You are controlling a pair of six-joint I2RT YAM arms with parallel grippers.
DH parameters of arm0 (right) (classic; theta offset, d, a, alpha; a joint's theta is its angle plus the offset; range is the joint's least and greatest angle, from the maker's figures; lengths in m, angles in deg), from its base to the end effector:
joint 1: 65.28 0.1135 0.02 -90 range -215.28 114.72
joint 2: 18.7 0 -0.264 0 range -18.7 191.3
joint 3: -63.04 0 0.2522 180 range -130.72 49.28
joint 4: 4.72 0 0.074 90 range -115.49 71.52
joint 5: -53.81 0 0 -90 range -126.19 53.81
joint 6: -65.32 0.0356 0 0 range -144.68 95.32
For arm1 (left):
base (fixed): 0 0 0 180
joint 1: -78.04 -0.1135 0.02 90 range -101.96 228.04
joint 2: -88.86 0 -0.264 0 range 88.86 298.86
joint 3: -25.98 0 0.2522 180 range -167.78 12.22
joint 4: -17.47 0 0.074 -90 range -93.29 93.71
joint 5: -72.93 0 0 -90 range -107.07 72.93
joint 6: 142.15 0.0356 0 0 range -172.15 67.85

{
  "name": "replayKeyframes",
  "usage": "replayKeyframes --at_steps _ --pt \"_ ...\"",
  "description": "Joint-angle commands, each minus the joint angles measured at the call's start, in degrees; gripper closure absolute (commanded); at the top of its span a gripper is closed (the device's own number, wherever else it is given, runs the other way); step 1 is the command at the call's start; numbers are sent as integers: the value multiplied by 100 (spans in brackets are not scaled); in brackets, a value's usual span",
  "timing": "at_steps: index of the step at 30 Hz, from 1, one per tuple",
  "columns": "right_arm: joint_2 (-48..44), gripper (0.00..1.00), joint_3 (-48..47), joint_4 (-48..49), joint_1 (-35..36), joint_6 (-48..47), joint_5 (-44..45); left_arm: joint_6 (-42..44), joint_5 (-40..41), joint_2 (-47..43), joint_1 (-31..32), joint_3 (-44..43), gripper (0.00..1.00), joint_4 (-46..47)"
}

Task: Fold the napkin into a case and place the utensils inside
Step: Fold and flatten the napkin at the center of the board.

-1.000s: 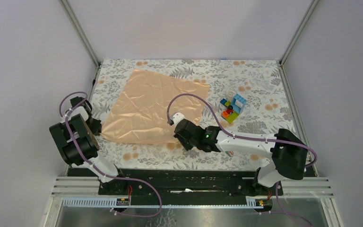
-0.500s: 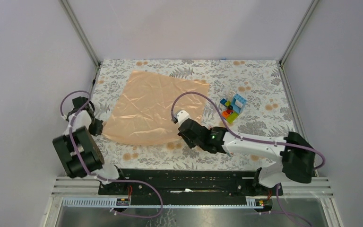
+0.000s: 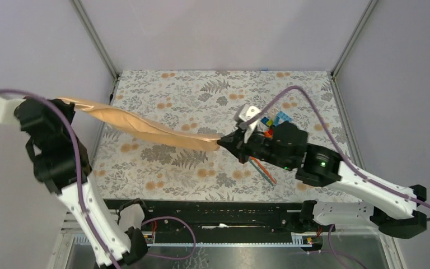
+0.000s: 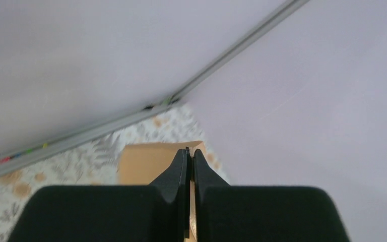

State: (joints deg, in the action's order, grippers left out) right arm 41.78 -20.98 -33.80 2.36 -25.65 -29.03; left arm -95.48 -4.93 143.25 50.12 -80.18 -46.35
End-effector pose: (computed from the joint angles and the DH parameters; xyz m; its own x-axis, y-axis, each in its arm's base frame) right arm 0.0916 0.2110 0.4334 -0.0220 -0.0976 -0.9950 -0.8709 0.4906 -0.0289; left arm 0.1103 0.0669 0.5035 0.3046 -0.5978 -0.7415 -0.5918 0.4912 -0.6391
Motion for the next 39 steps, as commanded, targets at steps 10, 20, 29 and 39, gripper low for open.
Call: replayKeyframes --at_steps 10,20,29,39 --pt "214 100 -1255 119 -116 671 1020 -343 410 144 -13 -1081 100 22" --pt "1975 100 -1213 592 -2560 1680 -345 -625 -410 1709 403 608 100 1949" --pt "4528 100 -2344 721 -3858 1174 -993 -623 -685 3411 1091 1209 100 3647" --pt "5968 100 -3763 -412 -4008 196 -1297 -338 -1186 4933 1279 762 100 3733"
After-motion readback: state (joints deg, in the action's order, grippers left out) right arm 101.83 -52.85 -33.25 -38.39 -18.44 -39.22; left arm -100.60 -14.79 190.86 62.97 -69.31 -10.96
